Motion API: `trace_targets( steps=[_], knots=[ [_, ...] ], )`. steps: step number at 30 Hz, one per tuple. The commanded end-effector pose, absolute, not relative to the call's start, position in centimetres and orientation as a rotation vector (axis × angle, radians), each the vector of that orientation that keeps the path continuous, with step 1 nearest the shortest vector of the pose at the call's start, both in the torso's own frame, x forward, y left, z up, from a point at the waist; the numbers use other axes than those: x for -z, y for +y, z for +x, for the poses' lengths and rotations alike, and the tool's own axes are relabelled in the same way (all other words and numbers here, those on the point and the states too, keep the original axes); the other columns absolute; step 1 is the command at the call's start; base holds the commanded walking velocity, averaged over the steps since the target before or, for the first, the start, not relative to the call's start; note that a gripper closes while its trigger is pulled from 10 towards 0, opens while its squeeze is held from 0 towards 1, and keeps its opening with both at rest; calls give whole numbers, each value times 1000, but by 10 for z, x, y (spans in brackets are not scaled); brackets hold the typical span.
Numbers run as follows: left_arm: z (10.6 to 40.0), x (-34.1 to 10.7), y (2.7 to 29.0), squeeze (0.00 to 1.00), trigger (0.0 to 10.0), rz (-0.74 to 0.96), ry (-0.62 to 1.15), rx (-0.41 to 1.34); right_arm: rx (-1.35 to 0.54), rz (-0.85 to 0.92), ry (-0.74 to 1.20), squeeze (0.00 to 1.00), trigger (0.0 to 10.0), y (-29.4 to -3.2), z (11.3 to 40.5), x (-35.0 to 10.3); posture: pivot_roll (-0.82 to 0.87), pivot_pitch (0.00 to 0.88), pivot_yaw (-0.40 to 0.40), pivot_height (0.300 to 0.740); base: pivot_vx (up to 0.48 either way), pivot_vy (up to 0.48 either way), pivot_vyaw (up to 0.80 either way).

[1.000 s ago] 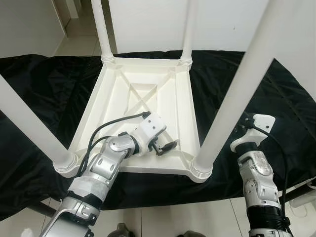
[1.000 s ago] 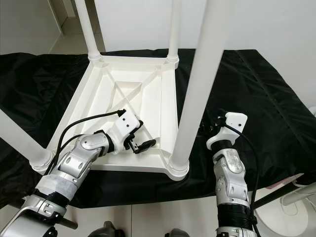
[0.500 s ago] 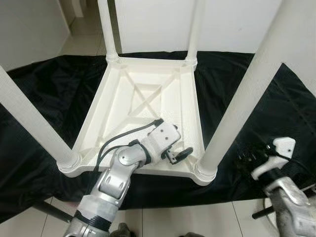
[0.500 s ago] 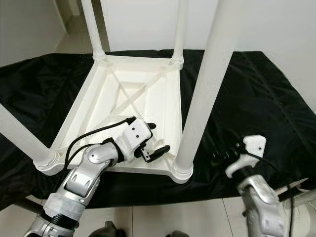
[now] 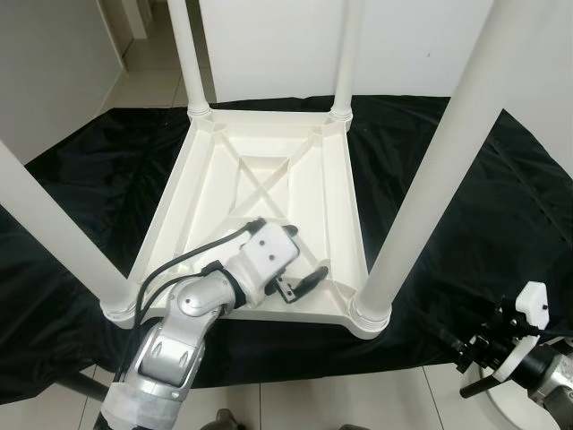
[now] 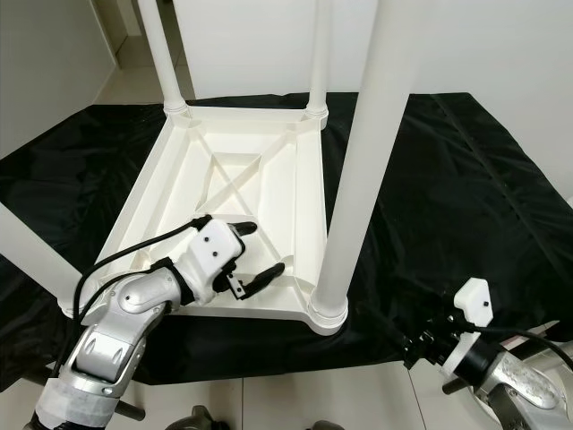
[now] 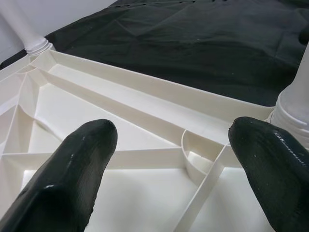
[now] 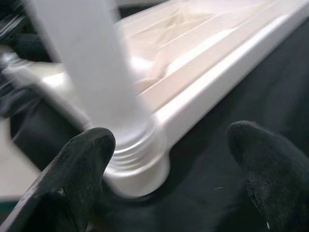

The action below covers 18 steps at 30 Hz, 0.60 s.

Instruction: Building children table

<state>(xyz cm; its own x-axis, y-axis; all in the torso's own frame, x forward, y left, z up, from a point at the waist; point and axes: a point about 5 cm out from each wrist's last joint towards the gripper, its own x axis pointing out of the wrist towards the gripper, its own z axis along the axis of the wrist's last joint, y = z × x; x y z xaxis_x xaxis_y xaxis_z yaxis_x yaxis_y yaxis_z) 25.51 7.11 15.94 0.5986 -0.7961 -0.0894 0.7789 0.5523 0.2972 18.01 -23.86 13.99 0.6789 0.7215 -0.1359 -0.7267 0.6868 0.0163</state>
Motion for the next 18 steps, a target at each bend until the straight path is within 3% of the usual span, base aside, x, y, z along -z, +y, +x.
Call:
trace_targets(
  steps=[1,18],
  knots=[
    [257,-159,74,0,10000,310,-30,936,-897,-40,144,0,10000,-229,183,-144,-121,0,45,740,0,0,0],
    [236,-167,83,0,10000,156,37,1035,-960,-46,51,0,10000,-189,217,-146,-73,7,14,740,0,0,0]
  ],
)
